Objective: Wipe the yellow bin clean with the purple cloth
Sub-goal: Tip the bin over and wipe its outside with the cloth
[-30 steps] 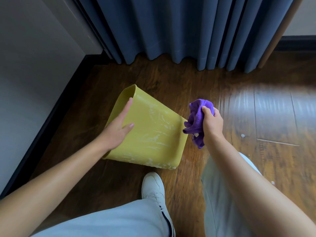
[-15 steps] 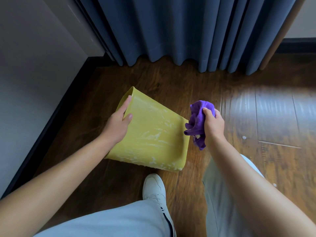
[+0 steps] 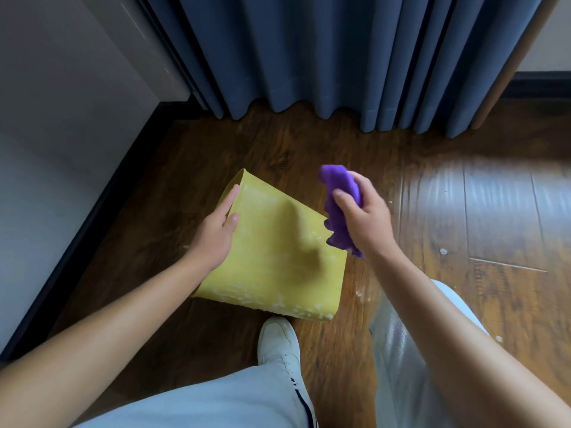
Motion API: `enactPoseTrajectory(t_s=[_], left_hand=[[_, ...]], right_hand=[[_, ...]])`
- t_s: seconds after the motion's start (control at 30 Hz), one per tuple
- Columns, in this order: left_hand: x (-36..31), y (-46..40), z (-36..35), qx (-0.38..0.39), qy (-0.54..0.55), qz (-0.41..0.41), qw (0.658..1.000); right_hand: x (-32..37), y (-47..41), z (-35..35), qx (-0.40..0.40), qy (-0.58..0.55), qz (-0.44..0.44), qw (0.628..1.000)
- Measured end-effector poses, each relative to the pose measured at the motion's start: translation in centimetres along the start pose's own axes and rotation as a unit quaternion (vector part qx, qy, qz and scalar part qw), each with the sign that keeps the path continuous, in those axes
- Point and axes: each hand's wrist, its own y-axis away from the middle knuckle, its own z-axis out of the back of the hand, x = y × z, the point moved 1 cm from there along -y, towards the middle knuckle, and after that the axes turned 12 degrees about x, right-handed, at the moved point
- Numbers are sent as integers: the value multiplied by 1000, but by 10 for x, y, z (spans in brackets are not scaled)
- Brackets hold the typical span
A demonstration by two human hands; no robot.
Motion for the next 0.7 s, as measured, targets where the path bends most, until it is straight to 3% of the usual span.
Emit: enactPoseTrajectory(t_s=[0.13,0.2,0.4,0.53,0.7], left_hand=[[1,-5,-3,-19,8,-22,1000],[3,-7,-2,-25,3,-23,999],[6,8,-10,-100,-74,-48,991],[18,9,-5,-109,-98,-28,989],[17,12,-2,-111,-74,-15,991]], right_hand=[[34,-23,-52,68,191,159,966],[40,-35,-85,92,241,189,948],[6,-49,-138,127,313,140,931],[-18,-48,-134,107,319,123,934],[-64,-57,-100,83,326,32,941]])
